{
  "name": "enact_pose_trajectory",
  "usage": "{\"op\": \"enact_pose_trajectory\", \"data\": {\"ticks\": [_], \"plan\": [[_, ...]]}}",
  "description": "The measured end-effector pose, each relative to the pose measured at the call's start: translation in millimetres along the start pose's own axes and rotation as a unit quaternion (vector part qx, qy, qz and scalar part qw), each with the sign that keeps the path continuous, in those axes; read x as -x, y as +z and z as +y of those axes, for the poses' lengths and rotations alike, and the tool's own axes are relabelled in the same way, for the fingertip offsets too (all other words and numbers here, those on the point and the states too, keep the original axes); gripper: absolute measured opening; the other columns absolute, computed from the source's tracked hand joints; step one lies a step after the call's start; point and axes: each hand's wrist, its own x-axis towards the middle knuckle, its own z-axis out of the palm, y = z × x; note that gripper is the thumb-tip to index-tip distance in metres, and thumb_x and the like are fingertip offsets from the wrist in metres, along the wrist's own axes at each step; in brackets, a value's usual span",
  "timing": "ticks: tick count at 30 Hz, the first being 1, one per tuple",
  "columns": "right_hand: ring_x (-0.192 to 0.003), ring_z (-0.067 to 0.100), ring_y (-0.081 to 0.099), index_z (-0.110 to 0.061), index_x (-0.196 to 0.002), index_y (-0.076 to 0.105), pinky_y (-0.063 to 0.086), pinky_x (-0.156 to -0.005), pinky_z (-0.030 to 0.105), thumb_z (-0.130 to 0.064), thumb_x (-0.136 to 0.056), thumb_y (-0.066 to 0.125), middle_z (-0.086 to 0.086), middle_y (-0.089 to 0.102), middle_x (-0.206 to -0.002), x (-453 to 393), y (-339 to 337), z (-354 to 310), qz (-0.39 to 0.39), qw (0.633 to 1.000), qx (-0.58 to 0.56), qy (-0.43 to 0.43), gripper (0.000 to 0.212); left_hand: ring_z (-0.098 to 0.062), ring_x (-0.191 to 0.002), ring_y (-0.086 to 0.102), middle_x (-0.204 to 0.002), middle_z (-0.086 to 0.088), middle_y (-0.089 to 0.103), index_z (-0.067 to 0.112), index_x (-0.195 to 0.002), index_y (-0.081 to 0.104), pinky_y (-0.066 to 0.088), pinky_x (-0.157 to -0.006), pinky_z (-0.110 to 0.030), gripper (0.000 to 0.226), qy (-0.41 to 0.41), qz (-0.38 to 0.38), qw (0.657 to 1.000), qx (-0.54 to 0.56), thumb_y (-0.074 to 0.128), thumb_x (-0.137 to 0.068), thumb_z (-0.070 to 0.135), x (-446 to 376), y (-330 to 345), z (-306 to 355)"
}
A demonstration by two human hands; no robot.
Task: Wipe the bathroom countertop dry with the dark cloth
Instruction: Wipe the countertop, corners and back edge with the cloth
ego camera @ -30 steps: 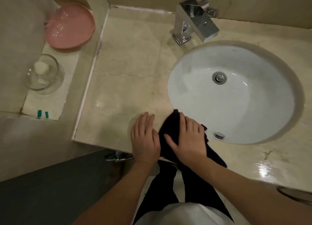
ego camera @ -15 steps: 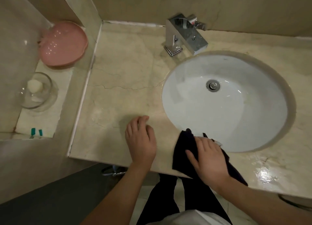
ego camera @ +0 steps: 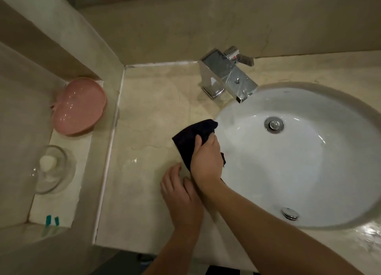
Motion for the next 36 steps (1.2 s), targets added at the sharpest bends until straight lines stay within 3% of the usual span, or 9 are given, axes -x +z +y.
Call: {"op": "enact_pose_trajectory", "data": {"ticks": [5,9,12,18,24,27,32,36], "plan": [[-0.123,0.017,0.053,-0.016,-0.153,0.031,0.048,-0.095,0.032,-0.051,-0.099,0.017,0.001,0.049,-0.143,46,-20,40,-0.069,0.991,0.064,-0.094,0.066,-0.028,-0.115,0.051,-0.125,-0.009,0.057,0.009,-0.127,0.058,0.042,-0.101,-0.046,0.042,0.007,-0.002,1.0,-0.025,0.037,-0.095,0.026,-3,0,1],[-0.129,0.016,0.049,-0.017,-0.154,0.028,0.047,-0.102,0.036,-0.059,-0.095,0.01,0.0,0.045,-0.149,35,-12,32,-0.073,0.995,0.028,-0.059,0.075,-0.029,-0.115,0.051,-0.124,-0.011,0.057,0.007,-0.127,0.057,0.041,-0.1,-0.045,0.043,-0.001,-0.003,0.999,-0.045,0.036,-0.095,0.026,-5,1,4],[-0.131,0.022,0.048,-0.01,-0.152,0.033,0.044,-0.105,0.039,-0.064,-0.09,0.006,0.007,0.048,-0.147,5,-5,9,-0.031,0.999,0.009,-0.007,0.086,-0.03,-0.114,0.05,-0.124,-0.012,0.057,0.007,-0.127,0.058,0.035,-0.1,-0.037,0.044,0.004,-0.003,0.999,-0.05,0.037,-0.093,0.025,-6,1,4],[-0.139,0.027,0.043,-0.001,-0.155,0.023,0.038,-0.107,0.04,-0.049,-0.106,0.018,0.013,0.042,-0.154,-52,-5,-16,-0.04,0.996,0.035,0.078,0.069,-0.036,-0.104,0.055,-0.118,-0.019,0.061,0.001,-0.121,0.063,0.039,-0.091,-0.043,0.043,0.067,0.025,0.995,-0.07,0.042,-0.09,0.022,-8,4,-11],[-0.118,0.026,0.058,-0.005,-0.143,0.04,0.047,-0.094,0.038,-0.051,-0.105,0.023,0.009,0.058,-0.132,-25,-10,-4,-0.062,0.993,0.091,0.037,0.061,-0.038,-0.095,0.056,-0.111,-0.025,0.064,-0.002,-0.113,0.068,0.039,-0.085,-0.043,0.042,0.063,0.05,0.993,-0.087,0.045,-0.086,0.019,-11,12,-13],[-0.125,0.02,0.051,-0.012,-0.147,0.036,0.047,-0.1,0.037,-0.067,-0.094,0.02,0.003,0.053,-0.138,5,-7,12,-0.063,0.998,0.025,-0.019,0.078,-0.038,-0.092,0.057,-0.109,-0.026,0.064,-0.001,-0.112,0.067,0.039,-0.083,-0.043,0.041,0.064,0.051,0.992,-0.098,0.044,-0.086,0.02,-11,13,-14],[-0.138,0.018,0.036,-0.015,-0.154,0.024,0.04,-0.111,0.041,-0.084,-0.079,0.029,0.0,0.038,-0.153,9,2,28,-0.09,0.995,-0.032,-0.032,0.102,-0.037,-0.09,0.057,-0.11,-0.025,0.064,-0.003,-0.108,0.07,0.039,-0.081,-0.043,0.043,0.065,0.037,0.993,-0.094,0.042,-0.086,0.021,-11,16,-14],[-0.144,0.019,0.032,-0.012,-0.157,0.018,0.036,-0.115,0.039,-0.098,-0.063,-0.001,0.003,0.032,-0.158,4,5,23,-0.09,0.996,-0.002,-0.006,0.129,-0.036,-0.084,0.056,-0.103,-0.027,0.066,-0.003,-0.099,0.073,0.039,-0.077,-0.043,0.041,0.085,0.077,0.984,-0.133,0.043,-0.084,0.02,-14,22,-21]]}}
